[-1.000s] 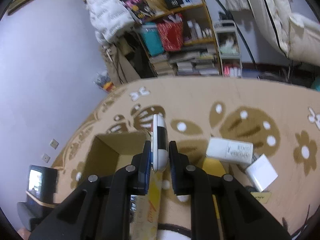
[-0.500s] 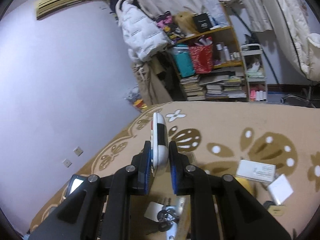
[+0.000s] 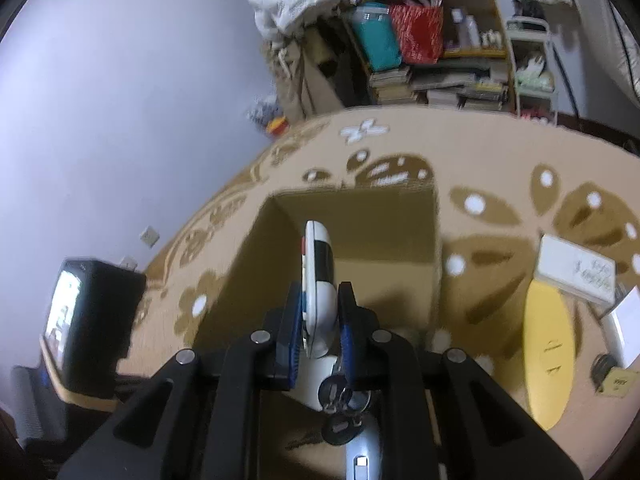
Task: Organize rigid objects
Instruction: 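Carry the white remote into the box and release it, then grasp the yellow AIMA tag with black fob using the right tool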
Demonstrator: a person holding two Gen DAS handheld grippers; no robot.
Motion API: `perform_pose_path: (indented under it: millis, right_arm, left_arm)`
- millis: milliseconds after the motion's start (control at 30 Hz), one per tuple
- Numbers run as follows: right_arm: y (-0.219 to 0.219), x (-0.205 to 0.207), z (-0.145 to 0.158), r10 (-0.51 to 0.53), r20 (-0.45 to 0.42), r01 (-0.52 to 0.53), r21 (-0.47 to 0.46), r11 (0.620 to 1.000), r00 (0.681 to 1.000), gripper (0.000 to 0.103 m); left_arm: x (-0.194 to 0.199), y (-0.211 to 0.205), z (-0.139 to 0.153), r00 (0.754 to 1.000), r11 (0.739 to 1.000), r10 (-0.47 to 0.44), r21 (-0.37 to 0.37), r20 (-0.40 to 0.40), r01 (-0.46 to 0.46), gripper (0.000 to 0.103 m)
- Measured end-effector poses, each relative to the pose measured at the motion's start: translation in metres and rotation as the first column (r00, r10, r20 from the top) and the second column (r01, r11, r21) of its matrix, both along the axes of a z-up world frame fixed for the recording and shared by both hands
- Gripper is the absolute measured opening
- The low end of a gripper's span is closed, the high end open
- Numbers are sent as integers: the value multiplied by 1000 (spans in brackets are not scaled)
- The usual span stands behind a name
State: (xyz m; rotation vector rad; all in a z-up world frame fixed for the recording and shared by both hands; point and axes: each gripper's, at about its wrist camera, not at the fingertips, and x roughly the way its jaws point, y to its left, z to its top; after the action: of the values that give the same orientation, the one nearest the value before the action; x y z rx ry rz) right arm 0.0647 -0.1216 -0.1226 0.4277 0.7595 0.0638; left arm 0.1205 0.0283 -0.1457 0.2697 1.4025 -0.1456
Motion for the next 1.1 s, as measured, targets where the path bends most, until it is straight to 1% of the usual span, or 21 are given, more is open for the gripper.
perform_pose_path:
  millis: [100,333,367,400,467,533,567,600,633,700,733,767,800,1033,1100]
  right_arm:
    - [-4,0,0,4,-26,-3,15,1000,1000,19]
    - [-10,-5,13,-13,-17,12,-26,1000,1000,21]
    - [-11,-4,16,-16,-18,16,-29,999,1000,29]
    - [-14,-5,20,-26,-18,26,-32,999,999,43]
    - [-18,-9,26,-43,-4,43,-39,998,999,58]
    - [-21,-10,32,-30,10,31,-42,999,999,60]
    - [-22,-10,35,-14,3,14,-52,999,1000,64]
    - [-24,-10,38,-5,-6,4,-65,998,1000,70]
    - [-24,-10,40,-2,-10,1,-76,997,1000,73]
    - [-27,-13,44,-7,-7,6,-106,994,1000,86]
    - [-30,-16,45,-15,-8,14,-119,993,1000,89]
    - [-31,-19,45,-20,-12,19,-126,992,1000,96]
    - [-34,-21,44,-27,-18,24,-135,991,999,99]
    - [-53,-33,29,-94,-90,70,-244,967,991,100]
    - [-65,-39,25,-126,-97,100,-232,967,987,100]
  left_arm:
    - [0,1,0,1000,1000,6,-8,-2,-6,13]
    - [-1,-1,0,1000,1000,8,-5,-1,-8,13]
    - [-2,-1,0,1000,1000,7,-4,-1,-7,13]
    - [-2,-1,0,1000,1000,7,-4,-1,-7,13]
    - [-2,-2,0,1000,1000,8,-7,-2,-8,13]
    - [-2,-1,0,1000,1000,12,-15,-4,-12,13]
    - [-2,-1,0,1000,1000,14,-14,-3,-14,13]
    - [-2,-1,0,1000,1000,12,-15,-3,-12,13]
    - [-3,-1,1,1000,1000,10,-11,-2,-10,13]
    - [-3,-2,1,1000,1000,8,-3,0,-8,14]
    - [-3,-2,1,1000,1000,8,-4,0,-8,13]
    - [-3,-2,1,1000,1000,8,-4,0,-8,13]
    - [-3,-1,1,1000,1000,9,-5,-1,-9,13]
    - [-3,0,2,1000,1000,8,-7,-1,-8,14]
    - [-3,0,2,1000,1000,11,-11,-3,-11,14]
